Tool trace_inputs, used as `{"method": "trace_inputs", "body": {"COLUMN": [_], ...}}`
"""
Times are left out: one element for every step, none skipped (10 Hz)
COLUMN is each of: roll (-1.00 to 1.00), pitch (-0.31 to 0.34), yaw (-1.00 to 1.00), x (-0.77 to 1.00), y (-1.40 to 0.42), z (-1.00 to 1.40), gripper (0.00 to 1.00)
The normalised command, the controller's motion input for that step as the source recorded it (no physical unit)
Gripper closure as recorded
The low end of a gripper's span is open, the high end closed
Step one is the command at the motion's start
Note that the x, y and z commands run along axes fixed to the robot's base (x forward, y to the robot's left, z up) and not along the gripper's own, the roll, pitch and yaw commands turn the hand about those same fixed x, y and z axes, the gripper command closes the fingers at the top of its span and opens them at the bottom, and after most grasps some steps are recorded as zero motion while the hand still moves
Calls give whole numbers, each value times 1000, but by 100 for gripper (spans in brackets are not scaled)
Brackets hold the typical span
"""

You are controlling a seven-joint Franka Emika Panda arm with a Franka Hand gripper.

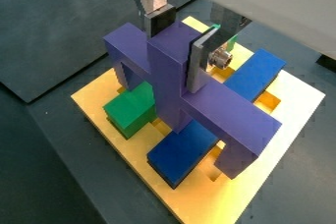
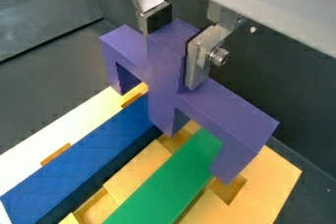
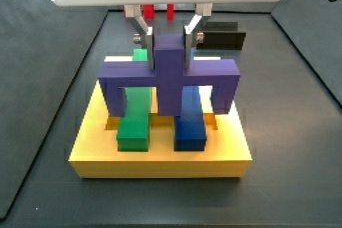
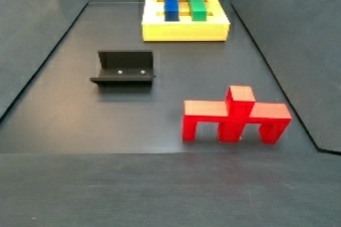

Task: Pick up the purple object. Move up. Place the purple object on the fixture. Regrasp the purple object. Move to above the board. Insert the purple object.
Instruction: Insert the purple object.

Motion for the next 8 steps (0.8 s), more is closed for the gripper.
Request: {"method": "trace_inputs", "body": {"roll": [71,113,127,111,99,110,113,123], "pitch": [0,0,0,0,0,0,-36,-21], "yaw": [0,0,0,0,0,0,14,20], "x": [-49,-117,-160,-146,0,-9,-37,0], "y": [0,-34,-14,0,0,0,0,0], "z": [-11,177,197,166,11,-6,-149,-203], "gripper": [100,100,100,100,100,100,100,100]}}
